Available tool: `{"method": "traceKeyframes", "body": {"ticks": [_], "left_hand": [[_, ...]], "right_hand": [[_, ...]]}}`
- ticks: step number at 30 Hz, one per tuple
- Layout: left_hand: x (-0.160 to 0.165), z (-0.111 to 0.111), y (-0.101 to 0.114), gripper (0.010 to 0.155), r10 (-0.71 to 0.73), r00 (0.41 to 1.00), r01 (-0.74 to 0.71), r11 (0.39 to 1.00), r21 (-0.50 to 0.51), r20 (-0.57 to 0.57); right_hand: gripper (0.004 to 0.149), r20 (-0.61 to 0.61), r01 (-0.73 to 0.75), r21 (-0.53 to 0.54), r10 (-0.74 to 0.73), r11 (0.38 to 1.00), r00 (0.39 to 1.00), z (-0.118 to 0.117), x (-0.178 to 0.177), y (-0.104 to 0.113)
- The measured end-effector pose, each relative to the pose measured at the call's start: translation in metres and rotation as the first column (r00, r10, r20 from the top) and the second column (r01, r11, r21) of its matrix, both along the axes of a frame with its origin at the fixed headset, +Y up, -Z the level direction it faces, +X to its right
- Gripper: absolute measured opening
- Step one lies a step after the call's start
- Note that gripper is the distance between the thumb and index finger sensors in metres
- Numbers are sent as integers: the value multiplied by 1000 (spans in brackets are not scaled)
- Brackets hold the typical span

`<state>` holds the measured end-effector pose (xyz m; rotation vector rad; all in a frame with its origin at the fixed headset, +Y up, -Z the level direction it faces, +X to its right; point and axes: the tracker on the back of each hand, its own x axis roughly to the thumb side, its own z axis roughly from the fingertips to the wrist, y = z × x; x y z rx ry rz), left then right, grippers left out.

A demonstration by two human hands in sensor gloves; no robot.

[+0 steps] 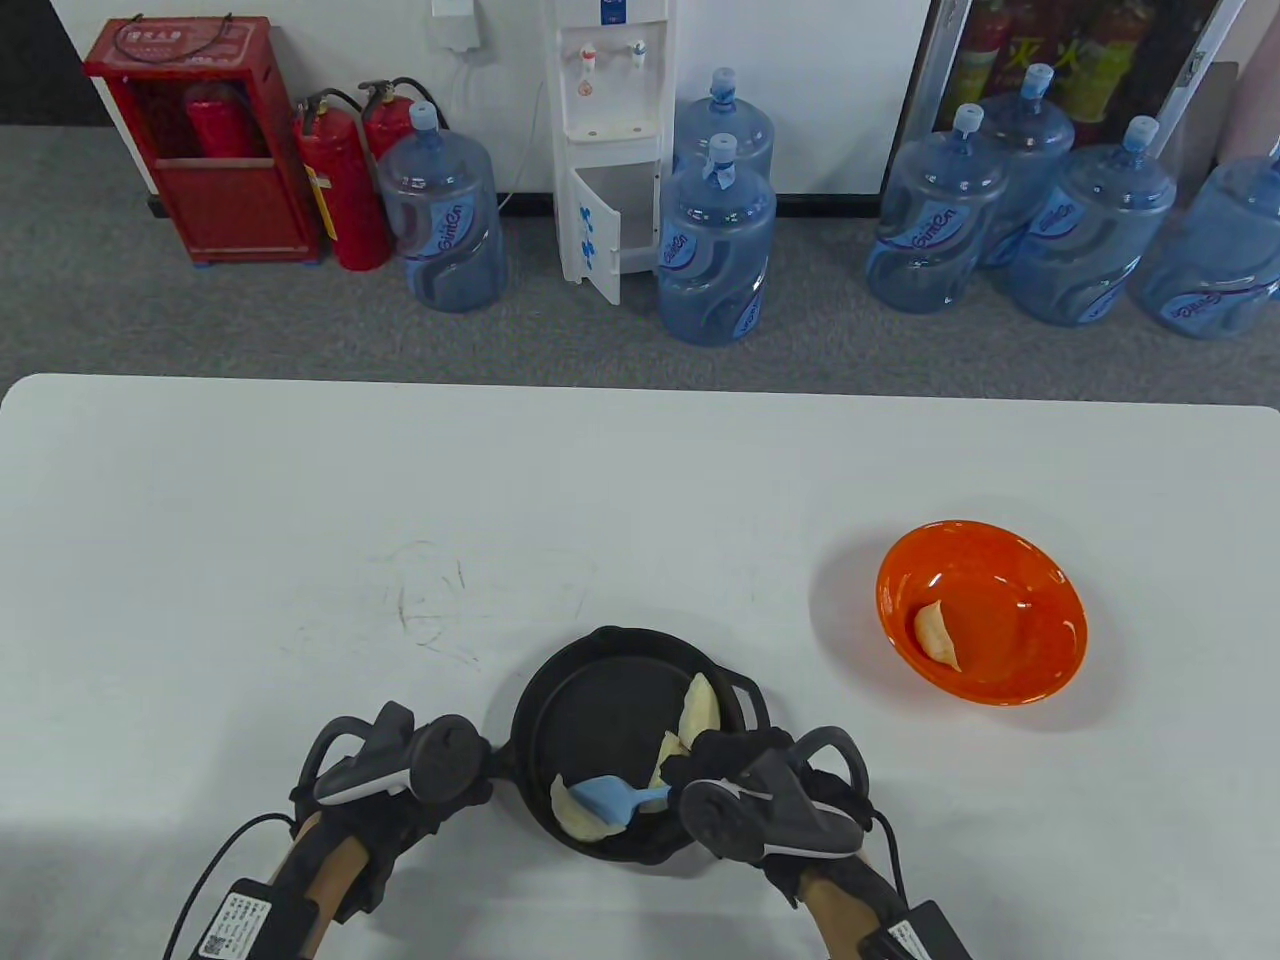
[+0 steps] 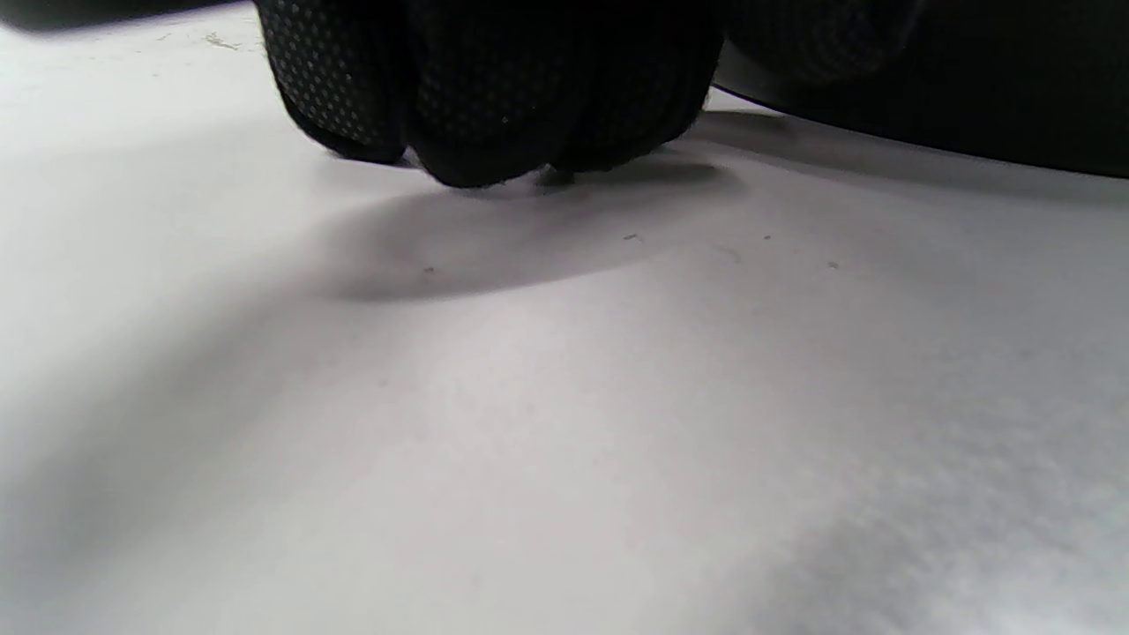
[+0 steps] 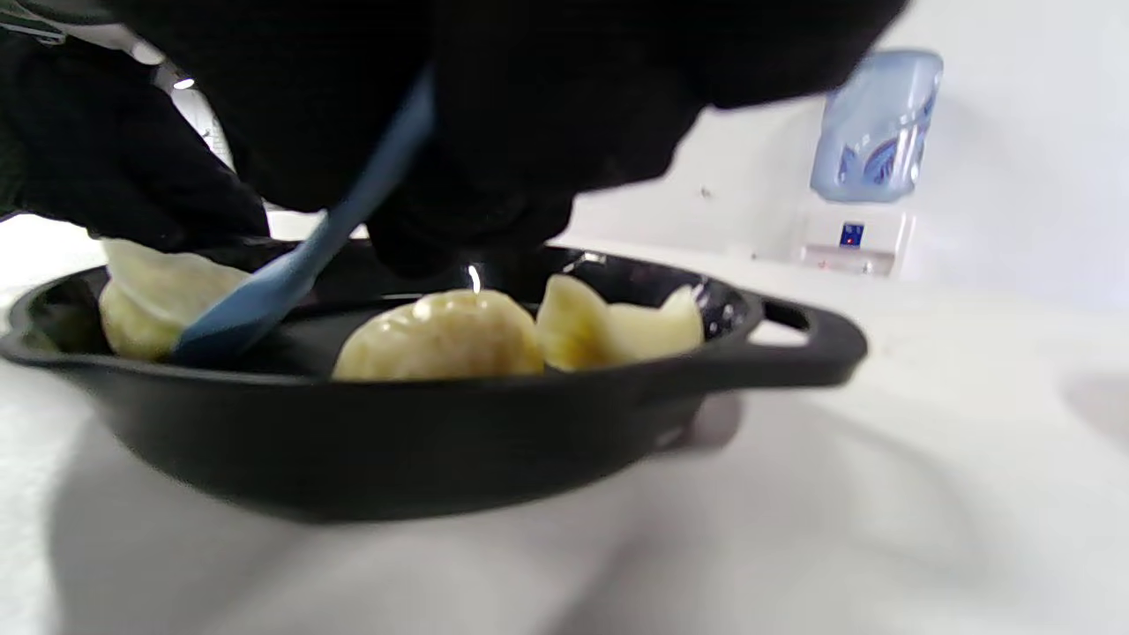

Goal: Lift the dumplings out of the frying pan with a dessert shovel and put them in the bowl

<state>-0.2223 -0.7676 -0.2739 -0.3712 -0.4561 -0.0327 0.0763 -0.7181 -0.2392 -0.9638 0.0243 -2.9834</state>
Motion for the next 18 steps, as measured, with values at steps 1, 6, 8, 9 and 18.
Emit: {"method": "traceKeyframes", "body": {"ticks": [1, 6, 8, 9, 18], "left_hand": [[0, 0, 0, 53, 0, 1000, 0, 1000, 0, 0], [0, 0, 0, 53, 1, 1000, -1, 1000, -1, 2], [0, 0, 0, 53, 2, 1000, -2, 1000, -2, 1], [0, 0, 0, 53, 1, 1000, -1, 1000, -1, 1], [0, 0, 0, 54, 1, 1000, -1, 1000, 0, 3]], "right_hand": [[40, 7, 12, -31, -11, 999, 1000, -2, 1, -1], [40, 66, 74, -151, -65, 986, 996, -9, 6, -2], [40, 71, 92, -167, -81, 982, 994, -10, 9, -2], [40, 73, 96, -173, -85, 980, 994, -11, 9, -2], [40, 202, 332, -320, -279, 887, 939, -26, 37, -1]]}}
